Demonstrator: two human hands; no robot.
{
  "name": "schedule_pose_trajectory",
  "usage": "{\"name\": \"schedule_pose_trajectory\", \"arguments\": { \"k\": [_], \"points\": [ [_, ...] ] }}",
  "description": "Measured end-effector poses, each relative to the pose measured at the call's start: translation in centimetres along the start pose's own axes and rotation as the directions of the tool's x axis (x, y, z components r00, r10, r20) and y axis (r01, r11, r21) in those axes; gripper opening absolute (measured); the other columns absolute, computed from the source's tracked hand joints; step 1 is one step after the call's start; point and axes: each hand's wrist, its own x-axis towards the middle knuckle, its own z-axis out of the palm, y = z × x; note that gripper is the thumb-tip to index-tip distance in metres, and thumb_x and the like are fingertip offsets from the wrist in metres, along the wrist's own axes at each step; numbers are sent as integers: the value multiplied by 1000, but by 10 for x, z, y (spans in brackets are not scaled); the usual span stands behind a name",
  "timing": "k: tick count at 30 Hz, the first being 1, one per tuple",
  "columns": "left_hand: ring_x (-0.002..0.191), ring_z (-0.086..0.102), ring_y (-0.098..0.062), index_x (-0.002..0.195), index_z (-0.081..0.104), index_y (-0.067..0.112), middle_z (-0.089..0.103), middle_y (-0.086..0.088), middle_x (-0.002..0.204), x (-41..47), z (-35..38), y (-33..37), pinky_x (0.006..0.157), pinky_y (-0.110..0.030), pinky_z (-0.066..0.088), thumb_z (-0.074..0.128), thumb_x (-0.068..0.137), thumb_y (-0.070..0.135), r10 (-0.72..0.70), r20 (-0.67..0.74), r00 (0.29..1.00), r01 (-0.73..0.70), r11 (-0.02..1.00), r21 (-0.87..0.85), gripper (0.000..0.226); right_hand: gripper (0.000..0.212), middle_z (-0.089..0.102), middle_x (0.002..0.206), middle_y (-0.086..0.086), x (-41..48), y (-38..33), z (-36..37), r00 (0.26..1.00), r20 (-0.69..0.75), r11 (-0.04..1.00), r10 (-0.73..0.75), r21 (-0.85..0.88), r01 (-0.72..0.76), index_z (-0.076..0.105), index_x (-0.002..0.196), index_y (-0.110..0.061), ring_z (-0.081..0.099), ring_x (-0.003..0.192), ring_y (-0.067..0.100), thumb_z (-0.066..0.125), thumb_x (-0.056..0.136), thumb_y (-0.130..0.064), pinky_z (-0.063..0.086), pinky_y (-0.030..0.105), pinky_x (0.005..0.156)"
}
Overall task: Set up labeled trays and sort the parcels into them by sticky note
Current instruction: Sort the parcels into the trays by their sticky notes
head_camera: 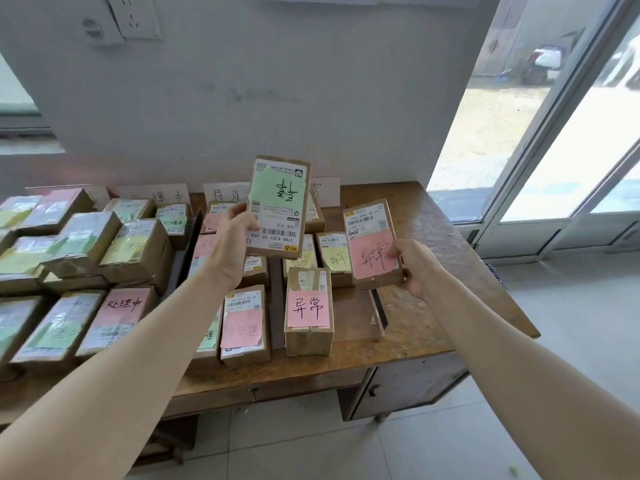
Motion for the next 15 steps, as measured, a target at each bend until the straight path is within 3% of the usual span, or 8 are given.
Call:
{"name": "schedule_pose_trajectory", "arguments": {
  "k": [3, 12, 15],
  "points": [
    [94, 62, -26, 117, 42, 13, 63, -11, 109, 2, -8, 3, 64, -30, 53, 42, 85, 0, -12, -35, 999, 12, 1000, -20, 35, 19, 67, 81, 11, 1, 6, 0, 999, -13, 998, 47, -40, -48, 58, 88, -10, 65, 69, 23, 45, 81, 2, 41, 18, 37],
    [102, 63, -28, 127, 40, 14, 62, -12, 116, -5, -13, -22, 72, -32, 55, 42, 86, 2, -93, -5, 996, 93, 994, 52, 42, 19, 65, 91, 14, 14, 68, 0, 960, 60, 942, 272, -223, -253, 55, 97, -6, 64, 77, 27, 46, 81, -1, 51, 33, 57],
    [91, 66, -22, 109, 46, 20, 64, -9, 110, -6, -13, -28, 68, -30, 56, 41, 87, 0, -105, -23, 994, 106, 993, 57, 30, 21, 65, 103, 20, 24, 82, 4, 951, 78, 931, 300, -239, -275, 55, 98, -2, 65, 95, 36, 49, 78, 0, 56, 48, 82]
  ]
}}
